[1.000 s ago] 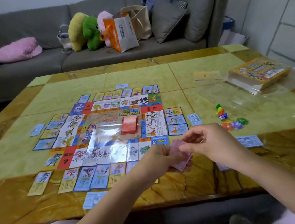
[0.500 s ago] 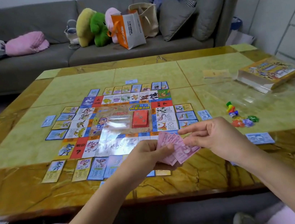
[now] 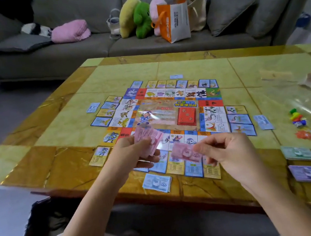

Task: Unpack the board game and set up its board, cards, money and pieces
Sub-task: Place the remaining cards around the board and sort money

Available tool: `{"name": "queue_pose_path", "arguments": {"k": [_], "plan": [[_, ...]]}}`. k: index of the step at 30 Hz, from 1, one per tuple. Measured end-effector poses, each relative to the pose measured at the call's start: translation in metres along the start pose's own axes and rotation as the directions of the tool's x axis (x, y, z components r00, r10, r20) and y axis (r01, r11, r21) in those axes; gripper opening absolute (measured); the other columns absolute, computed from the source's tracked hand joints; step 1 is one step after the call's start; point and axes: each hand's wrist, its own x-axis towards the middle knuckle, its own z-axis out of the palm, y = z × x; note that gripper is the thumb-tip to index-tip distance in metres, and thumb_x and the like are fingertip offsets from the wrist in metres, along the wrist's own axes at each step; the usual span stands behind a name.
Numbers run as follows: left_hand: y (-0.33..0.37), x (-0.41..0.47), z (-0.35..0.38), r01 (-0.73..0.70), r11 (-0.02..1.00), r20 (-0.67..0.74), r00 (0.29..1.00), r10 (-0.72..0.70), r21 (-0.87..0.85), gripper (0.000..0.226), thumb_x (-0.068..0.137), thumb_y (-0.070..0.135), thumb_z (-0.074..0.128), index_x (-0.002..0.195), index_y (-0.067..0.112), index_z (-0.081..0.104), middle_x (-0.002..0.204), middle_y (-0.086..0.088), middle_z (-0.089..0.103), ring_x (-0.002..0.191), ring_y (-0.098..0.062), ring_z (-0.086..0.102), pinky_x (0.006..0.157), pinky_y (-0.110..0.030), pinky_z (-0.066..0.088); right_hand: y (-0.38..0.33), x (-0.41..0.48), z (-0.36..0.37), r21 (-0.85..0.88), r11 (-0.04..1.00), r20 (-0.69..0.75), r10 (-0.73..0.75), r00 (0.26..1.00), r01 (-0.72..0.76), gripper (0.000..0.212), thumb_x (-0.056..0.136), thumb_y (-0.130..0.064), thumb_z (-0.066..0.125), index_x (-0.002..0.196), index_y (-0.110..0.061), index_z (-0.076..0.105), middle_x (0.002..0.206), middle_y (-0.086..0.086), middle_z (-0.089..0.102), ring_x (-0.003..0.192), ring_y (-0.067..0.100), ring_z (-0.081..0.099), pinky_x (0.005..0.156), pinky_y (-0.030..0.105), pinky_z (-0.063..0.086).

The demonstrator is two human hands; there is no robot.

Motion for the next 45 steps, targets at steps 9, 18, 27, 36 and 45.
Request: {"name": "queue_pose_path", "arguments": {"k": [9, 18, 27, 36, 45], "plan": [[-0.02, -0.006, -0.046, 0.164, 0.918, -0.104, 0.985, -0.135, 0.362, 0.016, 0.092, 0.007, 0.055, 0.082, 0.001, 0.066, 0.073, -0.016, 0.073, 0.061, -0.024, 0.07, 0.058, -0.031, 0.059, 0.018, 0.0, 0.064, -0.376, 0.927, 0.177, 0.06, 0.982, 0.011, 0.021, 0.082, -0.033, 0.072, 0.067, -0.019, 0.071, 0.051, -0.007, 0.064, 0.044, 0.001, 0.054, 0.052, 0.014, 0.041], [-0.02, -0.009, -0.035, 0.143, 0.859, -0.097, 0.989, -0.11, 0.492, 0.025, 0.089, 0.016, 0.062, 0.079, -0.007, 0.06, 0.079, -0.023, 0.071, 0.066, -0.031, 0.071, 0.072, -0.05, 0.058, 0.039, -0.009, 0.074, -0.5, 0.865, 0.069, 0.001, 0.998, 0.034, 0.014, 0.081, -0.036, 0.072, 0.073, -0.026, 0.068, 0.054, -0.013, 0.059, 0.052, -0.001, 0.055, 0.051, 0.012, 0.038], [-0.019, -0.009, -0.033, 0.166, 0.868, -0.063, 0.986, -0.155, 0.469, 0.022, 0.093, 0.011, 0.057, 0.077, -0.004, 0.061, 0.077, -0.017, 0.073, 0.061, -0.022, 0.07, 0.057, -0.029, 0.058, 0.041, -0.01, 0.079, -0.505, 0.862, 0.035, -0.034, 0.999, 0.047, 0.016, 0.083, -0.034, 0.071, 0.073, -0.021, 0.068, 0.057, -0.011, 0.06, 0.054, 0.002, 0.057, 0.051, 0.012, 0.039], [-0.021, -0.011, -0.034, 0.163, 0.875, -0.036, 0.986, -0.164, 0.456, 0.023, 0.092, 0.012, 0.058, 0.091, -0.01, 0.064, 0.078, -0.017, 0.073, 0.073, -0.03, 0.072, 0.073, -0.04, 0.06, 0.038, -0.014, 0.083, -0.573, 0.816, 0.005, -0.086, 0.996, 0.073, 0.019, 0.083, -0.031, 0.071, 0.069, -0.024, 0.06, 0.056, -0.016, 0.054, 0.055, -0.003, 0.051, 0.052, 0.009, 0.038], [-0.015, -0.015, -0.038, 0.003, 0.972, 0.057, 0.998, -0.017, 0.235, 0.013, 0.09, 0.017, 0.064, 0.086, 0.005, 0.067, 0.071, -0.008, 0.073, 0.063, -0.018, 0.069, 0.059, -0.027, 0.056, 0.021, -0.01, 0.076, -0.257, 0.964, 0.044, -0.057, 0.997, 0.066, 0.023, 0.085, -0.043, 0.064, 0.077, -0.021, 0.064, 0.057, 0.0, 0.064, 0.043, 0.005, 0.054, 0.047, 0.016, 0.041]]}}
